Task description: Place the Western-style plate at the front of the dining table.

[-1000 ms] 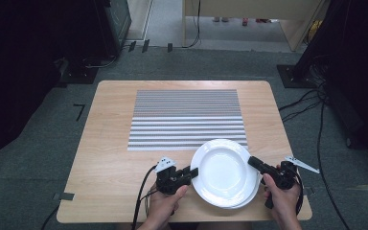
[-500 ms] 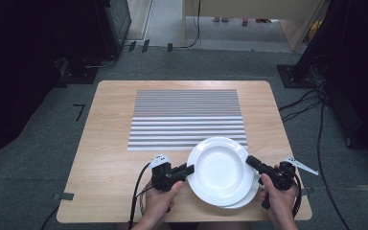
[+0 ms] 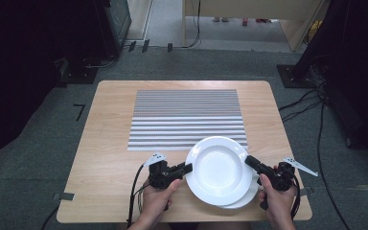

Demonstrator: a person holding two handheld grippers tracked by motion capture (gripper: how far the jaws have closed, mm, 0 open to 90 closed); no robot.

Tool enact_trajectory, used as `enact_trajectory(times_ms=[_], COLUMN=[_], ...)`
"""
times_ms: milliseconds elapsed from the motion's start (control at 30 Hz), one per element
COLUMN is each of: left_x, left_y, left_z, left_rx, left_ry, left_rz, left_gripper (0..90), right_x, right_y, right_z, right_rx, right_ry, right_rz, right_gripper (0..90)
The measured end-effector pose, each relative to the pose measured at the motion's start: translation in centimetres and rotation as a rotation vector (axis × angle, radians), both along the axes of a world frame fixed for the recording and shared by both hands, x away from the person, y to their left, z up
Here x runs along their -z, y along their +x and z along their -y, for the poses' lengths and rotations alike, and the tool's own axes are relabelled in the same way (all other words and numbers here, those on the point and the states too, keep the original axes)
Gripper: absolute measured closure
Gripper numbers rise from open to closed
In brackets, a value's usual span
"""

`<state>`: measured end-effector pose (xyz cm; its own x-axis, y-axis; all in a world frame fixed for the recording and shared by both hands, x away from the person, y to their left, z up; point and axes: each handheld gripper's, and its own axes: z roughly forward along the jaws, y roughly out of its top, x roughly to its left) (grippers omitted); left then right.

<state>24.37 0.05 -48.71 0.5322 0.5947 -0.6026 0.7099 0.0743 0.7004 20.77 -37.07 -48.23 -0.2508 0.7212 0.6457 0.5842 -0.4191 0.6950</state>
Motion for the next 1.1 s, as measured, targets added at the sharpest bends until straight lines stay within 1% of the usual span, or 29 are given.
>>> enact_trajectory(times_ms=[33, 167, 267, 400, 533, 900, 1100], left_x=[0.0, -0.2, -0.5, -0.7, -1.0, -1.9, -2.4], left_y=[0.0, 0.1, 0.2, 0.4, 0.6, 1.6, 2.3], left_z=[-0.1, -0.3, -0.6, -1.0, -1.5, -2.7, -3.4], left_rx=[-0.004, -0.006, -0.010, -0.021, -0.041, -0.065, -0.072], left_ry=[-0.005, -0.006, -0.010, -0.014, -0.012, -0.021, -0.010], left_rz=[0.001, 0.005, 0.005, 0.004, 0.010, 0.029, 0.038], left_gripper=[76.3, 77.0, 77.9, 78.3, 78.5, 80.2, 80.4], right_x=[-0.1, -0.2, -0.2, -0.5, -0.8, -1.4, -2.0], right_y=[0.0, 0.1, 0.3, 0.5, 1.0, 2.4, 3.4], right_z=[-0.1, -0.3, -0.4, -0.8, -1.5, -2.7, -3.4], right_rx=[-0.001, 0.000, -0.003, -0.007, -0.016, -0.032, -0.042], right_ry=[-0.002, 0.000, 0.017, 0.011, 0.008, 0.003, 0.003], right_rz=[0.006, 0.002, -0.009, -0.008, 0.000, 0.007, 0.018], right_gripper=[82.2, 81.7, 81.5, 81.4, 81.3, 80.3, 80.1])
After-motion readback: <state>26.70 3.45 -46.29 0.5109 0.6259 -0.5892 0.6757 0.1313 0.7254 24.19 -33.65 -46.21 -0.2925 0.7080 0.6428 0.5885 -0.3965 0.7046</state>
